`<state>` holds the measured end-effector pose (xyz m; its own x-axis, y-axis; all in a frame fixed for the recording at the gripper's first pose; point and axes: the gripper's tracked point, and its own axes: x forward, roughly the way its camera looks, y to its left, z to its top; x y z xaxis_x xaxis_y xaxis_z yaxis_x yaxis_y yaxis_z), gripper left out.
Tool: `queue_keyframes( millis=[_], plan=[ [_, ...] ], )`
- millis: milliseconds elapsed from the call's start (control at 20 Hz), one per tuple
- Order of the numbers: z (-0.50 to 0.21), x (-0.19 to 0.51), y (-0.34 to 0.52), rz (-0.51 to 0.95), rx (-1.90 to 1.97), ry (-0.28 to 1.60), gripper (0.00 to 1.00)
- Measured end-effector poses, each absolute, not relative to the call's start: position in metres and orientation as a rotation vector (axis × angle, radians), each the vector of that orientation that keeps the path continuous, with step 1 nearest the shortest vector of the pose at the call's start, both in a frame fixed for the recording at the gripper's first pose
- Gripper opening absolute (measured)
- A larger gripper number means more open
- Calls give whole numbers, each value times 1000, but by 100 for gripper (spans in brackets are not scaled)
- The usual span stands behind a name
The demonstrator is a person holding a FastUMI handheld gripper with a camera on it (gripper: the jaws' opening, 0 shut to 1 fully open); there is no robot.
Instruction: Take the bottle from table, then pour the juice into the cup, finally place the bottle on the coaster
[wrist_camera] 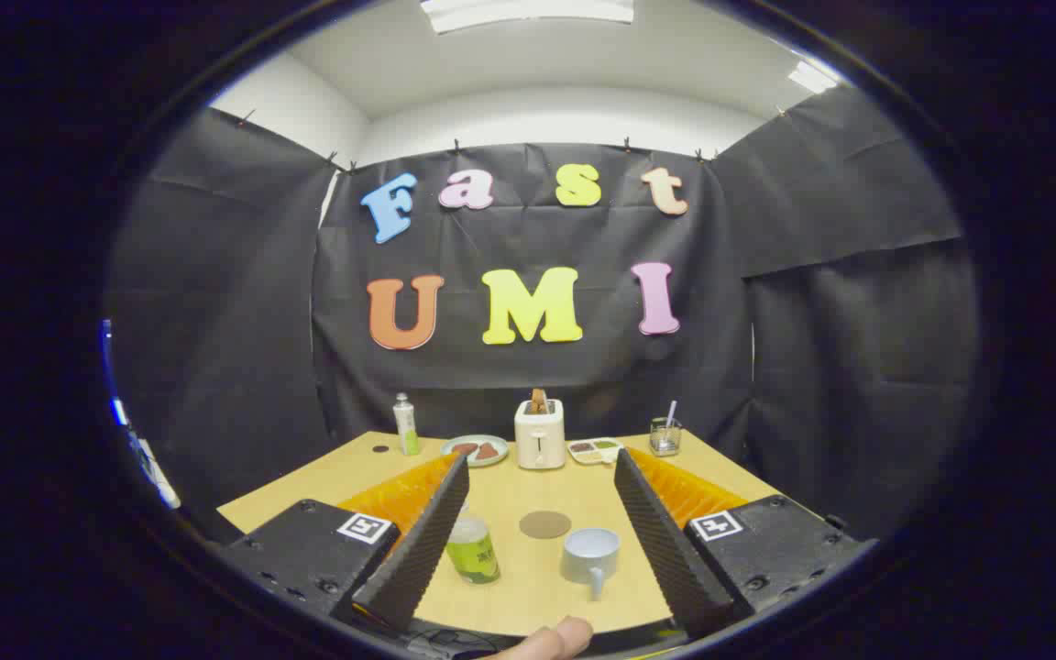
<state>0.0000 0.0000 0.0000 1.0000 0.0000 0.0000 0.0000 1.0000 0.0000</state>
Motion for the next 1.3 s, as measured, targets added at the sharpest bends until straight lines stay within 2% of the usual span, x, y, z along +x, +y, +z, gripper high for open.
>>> queue_keyframes(
  millis=[750, 1300],
  plan=[
    [-18, 11, 17, 18, -29, 37, 100],
    [-97, 66, 81, 64, -58, 139, 100]
  ],
)
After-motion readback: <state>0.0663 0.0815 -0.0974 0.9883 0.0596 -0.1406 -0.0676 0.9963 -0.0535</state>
